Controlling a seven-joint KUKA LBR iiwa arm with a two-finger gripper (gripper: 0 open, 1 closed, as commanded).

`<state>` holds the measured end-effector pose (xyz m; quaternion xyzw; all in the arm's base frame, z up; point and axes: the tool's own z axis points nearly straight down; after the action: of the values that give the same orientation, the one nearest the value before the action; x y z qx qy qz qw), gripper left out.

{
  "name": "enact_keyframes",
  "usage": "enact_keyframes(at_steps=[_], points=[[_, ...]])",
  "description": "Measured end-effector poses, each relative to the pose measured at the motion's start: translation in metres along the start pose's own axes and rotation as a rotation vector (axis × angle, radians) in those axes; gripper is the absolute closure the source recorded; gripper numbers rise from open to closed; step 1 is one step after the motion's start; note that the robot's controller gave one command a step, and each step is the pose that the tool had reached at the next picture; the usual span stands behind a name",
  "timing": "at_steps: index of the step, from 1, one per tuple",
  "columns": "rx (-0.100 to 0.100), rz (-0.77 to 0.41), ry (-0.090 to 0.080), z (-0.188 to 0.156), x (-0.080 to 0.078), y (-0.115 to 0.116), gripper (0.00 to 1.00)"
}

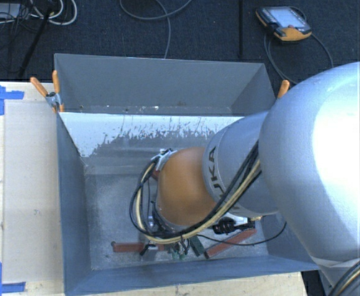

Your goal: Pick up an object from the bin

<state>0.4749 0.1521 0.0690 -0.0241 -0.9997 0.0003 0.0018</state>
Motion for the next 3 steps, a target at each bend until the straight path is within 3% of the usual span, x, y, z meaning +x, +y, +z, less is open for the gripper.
enact_keyframes(at_steps=[1, 2, 3], points=[[0.0, 0.002, 0.0, 0.0, 0.0, 0.0, 1.0], [-0.001, -0.06, -0.003, -0.119, -0.009, 0.004, 1.0], [-0.001, -0.059, -0.003, -0.119, -0.009, 0.004, 1.0]])
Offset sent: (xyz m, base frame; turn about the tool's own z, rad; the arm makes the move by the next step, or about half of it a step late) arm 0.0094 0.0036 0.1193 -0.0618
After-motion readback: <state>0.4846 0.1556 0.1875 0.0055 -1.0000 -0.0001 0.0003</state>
